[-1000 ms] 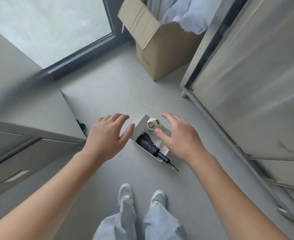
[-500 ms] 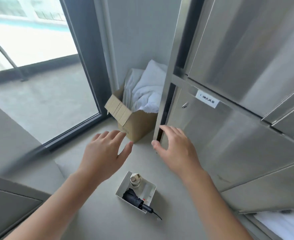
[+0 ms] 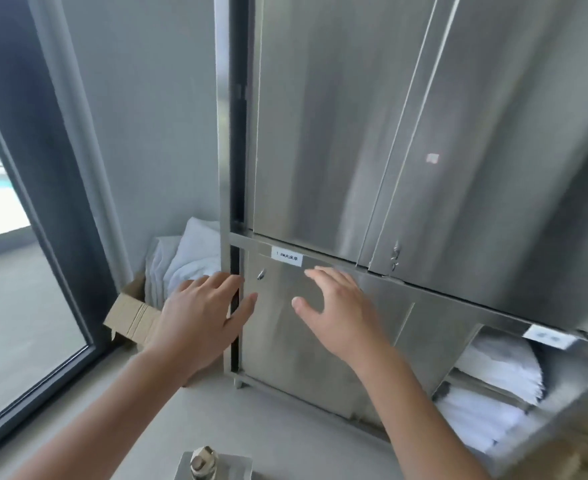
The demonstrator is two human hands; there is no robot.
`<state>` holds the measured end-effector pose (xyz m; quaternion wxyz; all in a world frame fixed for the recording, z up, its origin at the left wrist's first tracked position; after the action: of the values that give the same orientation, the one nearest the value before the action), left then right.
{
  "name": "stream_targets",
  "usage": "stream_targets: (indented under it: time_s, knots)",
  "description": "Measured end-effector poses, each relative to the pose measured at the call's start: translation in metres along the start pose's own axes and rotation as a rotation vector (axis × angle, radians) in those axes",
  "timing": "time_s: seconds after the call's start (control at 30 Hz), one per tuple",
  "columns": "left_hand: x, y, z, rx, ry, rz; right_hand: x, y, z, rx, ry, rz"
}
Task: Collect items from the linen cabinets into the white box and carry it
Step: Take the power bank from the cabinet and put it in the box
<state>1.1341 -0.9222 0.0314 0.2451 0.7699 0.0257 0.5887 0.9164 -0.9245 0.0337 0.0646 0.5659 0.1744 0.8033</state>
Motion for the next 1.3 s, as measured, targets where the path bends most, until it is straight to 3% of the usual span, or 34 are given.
stream_targets:
  time_s: [0.2, 0.5, 0.83, 1.3]
  knots:
    - [0.047, 0.024, -0.028, -0.199, -0.080, -0.048, 0.069, -0.035, 0.005, -0.179, -0.063, -0.134]
    - [0.048, -0.013, -0.089, -0.380, -0.201, -0.006, 0.127, -0.127, -0.008, -0.389, -0.188, -0.216]
    - [0.079, -0.029, -0.159, -0.507, -0.204, -0.040, 0.176, -0.195, -0.029, -0.467, -0.167, -0.314]
    - [0.071, -0.055, -0.344, -0.625, -0.292, -0.072, 0.263, -0.310, -0.146, -0.547, -0.246, -0.354]
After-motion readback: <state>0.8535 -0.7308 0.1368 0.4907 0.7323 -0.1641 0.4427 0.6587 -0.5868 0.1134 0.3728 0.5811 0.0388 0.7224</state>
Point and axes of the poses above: each hand's wrist, its own y-axis towards the middle knuckle, its own x-axis out of the back of the hand, z = x × y, the point moved 3 cm from there along y, towards the middle knuckle, and after that the axes turned 5 degrees about -y, right-handed, at the moved point
